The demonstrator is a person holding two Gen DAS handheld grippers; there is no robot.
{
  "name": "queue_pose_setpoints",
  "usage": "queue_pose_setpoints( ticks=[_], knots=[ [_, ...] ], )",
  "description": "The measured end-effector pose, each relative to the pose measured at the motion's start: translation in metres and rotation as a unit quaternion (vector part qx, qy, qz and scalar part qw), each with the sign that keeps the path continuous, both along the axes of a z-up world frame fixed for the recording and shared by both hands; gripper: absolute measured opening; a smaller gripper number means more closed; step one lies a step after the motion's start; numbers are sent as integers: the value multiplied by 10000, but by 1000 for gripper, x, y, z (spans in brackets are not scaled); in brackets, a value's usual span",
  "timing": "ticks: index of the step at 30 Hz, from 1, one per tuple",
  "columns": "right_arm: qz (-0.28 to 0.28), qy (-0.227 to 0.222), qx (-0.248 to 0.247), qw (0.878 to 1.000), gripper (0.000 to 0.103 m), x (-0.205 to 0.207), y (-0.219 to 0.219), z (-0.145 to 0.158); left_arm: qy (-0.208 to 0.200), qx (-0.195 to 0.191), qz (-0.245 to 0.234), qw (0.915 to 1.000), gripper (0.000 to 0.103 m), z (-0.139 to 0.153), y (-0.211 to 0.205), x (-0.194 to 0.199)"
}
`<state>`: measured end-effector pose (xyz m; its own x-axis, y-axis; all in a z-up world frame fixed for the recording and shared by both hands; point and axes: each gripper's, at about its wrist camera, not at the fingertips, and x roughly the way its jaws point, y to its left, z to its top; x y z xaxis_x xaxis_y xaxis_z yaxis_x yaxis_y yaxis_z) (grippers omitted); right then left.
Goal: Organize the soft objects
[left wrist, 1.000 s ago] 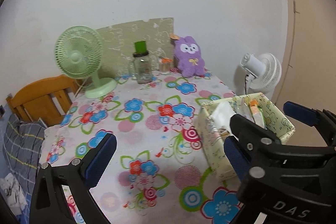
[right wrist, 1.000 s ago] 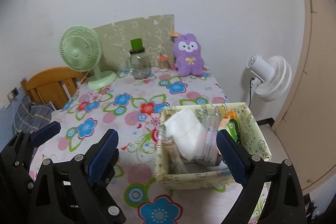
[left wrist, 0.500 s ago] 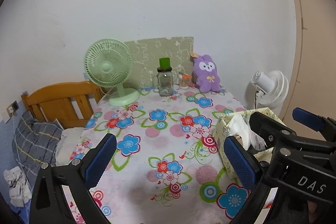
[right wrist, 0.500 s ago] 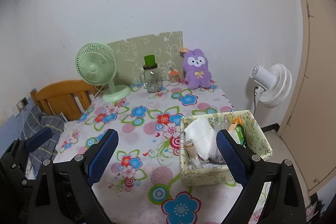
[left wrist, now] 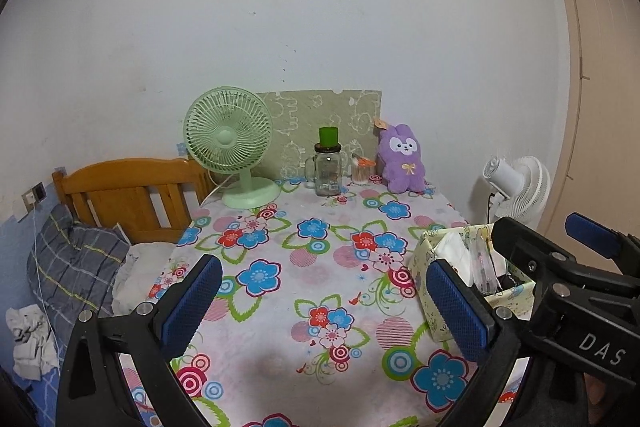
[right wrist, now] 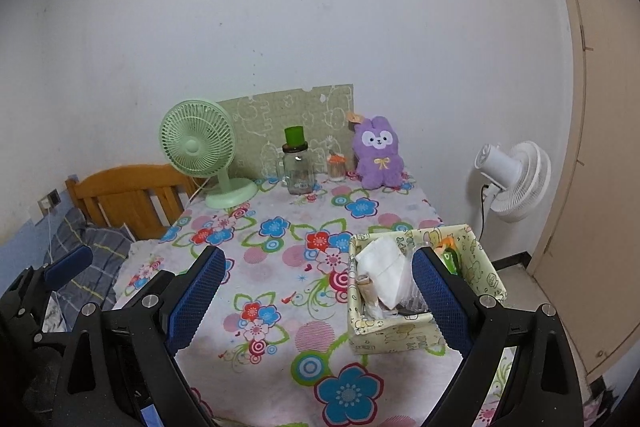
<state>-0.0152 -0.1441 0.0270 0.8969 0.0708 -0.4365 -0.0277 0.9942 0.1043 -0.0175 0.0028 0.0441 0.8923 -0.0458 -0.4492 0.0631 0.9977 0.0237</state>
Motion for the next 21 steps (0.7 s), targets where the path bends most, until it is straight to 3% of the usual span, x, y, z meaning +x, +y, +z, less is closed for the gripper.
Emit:
queue_pose_setpoints(
  ticks=[21],
  knots=[
    [136, -18, -87, 9999, 100, 9, 8, 1, -22, -113, 340, 9994, 103, -1, 13, 6]
  ],
)
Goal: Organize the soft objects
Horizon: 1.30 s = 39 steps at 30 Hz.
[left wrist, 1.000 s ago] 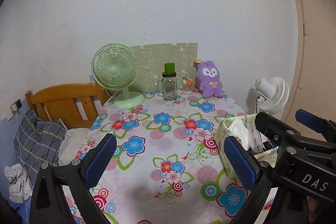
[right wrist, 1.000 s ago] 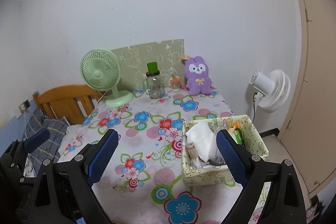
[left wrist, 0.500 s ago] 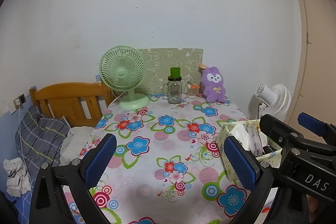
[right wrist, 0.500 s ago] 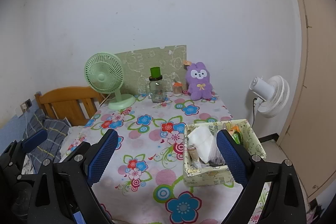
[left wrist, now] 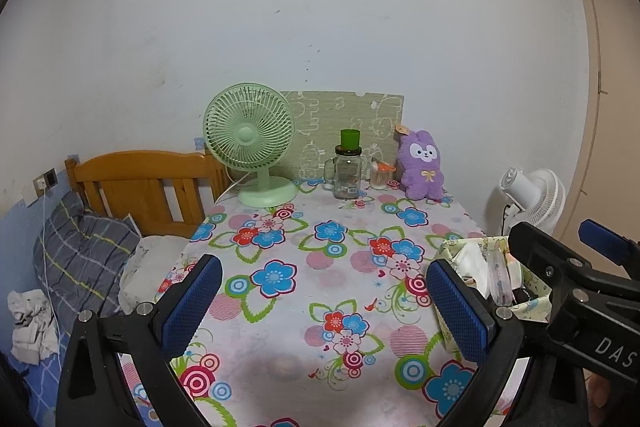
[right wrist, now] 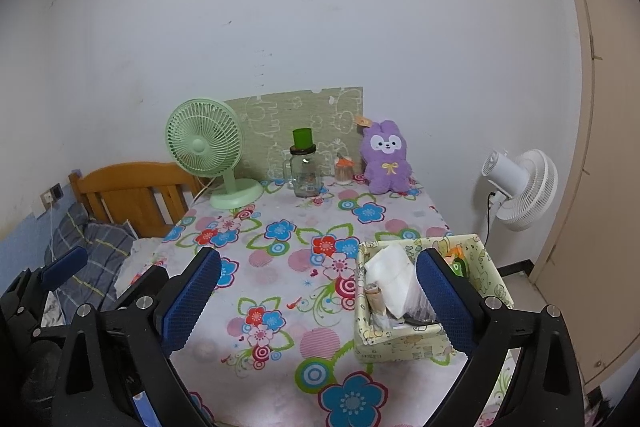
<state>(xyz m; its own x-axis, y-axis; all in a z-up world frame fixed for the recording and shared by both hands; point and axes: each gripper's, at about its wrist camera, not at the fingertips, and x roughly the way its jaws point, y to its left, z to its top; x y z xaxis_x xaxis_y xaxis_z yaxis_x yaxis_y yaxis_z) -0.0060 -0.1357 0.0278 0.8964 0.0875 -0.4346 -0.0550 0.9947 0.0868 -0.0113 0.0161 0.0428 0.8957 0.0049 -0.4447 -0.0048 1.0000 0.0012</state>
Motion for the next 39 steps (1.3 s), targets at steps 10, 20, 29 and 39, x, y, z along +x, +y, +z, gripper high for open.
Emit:
queue_pose_setpoints(
  ticks=[10, 20, 29, 39],
  knots=[
    [-35, 54, -2, 10000, 100, 4, 2, -2, 36, -32, 20, 10000, 103, -2, 2, 3],
    [-38, 51, -14, 10000, 100, 5, 3, -2, 37, -36, 21, 10000, 103, -2, 2, 3],
    [-91, 17, -32, 10000, 100, 7, 1, -2, 25, -7, -7, 10000, 103, -2, 1, 4],
    [-202, -55, -17, 9998, 100, 5, -4, -1, 4, 72, -104, 9999, 103, 0, -4, 6]
  ],
)
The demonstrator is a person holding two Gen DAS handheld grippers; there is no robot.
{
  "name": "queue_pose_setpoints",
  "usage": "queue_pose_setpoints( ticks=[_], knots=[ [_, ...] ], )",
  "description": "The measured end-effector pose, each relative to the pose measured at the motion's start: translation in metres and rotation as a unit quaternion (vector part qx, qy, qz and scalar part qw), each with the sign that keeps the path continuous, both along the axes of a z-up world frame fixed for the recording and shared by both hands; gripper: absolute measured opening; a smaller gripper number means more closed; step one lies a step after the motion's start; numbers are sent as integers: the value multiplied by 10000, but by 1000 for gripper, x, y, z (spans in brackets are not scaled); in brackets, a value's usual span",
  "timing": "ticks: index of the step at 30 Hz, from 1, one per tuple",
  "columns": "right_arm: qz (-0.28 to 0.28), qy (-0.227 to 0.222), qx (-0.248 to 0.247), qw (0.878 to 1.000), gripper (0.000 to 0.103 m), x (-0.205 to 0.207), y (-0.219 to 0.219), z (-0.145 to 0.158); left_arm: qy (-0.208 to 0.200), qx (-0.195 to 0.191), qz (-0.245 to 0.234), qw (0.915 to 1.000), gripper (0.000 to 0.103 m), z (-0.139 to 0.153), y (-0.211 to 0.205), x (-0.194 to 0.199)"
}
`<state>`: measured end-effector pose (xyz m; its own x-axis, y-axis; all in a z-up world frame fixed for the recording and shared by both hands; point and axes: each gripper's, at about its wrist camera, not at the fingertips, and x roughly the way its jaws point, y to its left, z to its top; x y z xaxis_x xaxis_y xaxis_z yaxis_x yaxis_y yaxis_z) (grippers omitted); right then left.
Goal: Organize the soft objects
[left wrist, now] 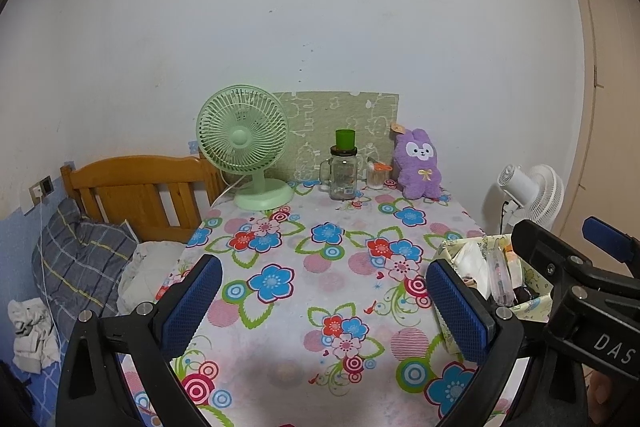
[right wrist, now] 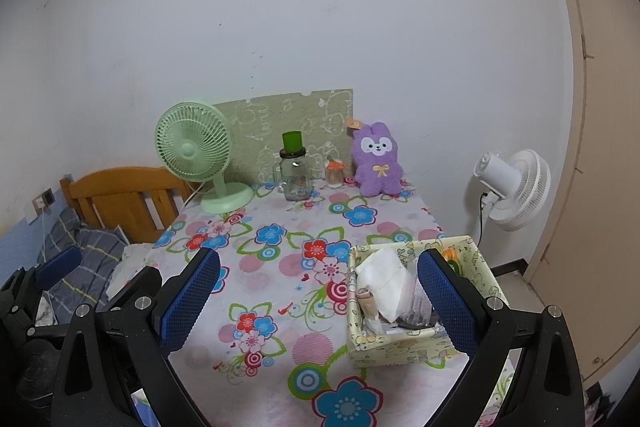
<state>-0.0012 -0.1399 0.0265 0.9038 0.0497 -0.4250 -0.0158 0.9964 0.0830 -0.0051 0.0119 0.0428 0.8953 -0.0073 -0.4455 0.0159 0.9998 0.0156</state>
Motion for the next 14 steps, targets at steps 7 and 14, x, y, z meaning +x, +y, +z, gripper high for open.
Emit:
queue_pose_setpoints(
  ticks=[7, 14],
  knots=[
    [-47, -30, -5, 10000, 101, -1, -4, 0, 48, -2, -23, 10000, 103, 0, -2, 3],
    [-51, -40, -25, 10000, 101, 0, -5, -1, 56, 4, -23, 10000, 103, 0, -3, 2]
  ],
)
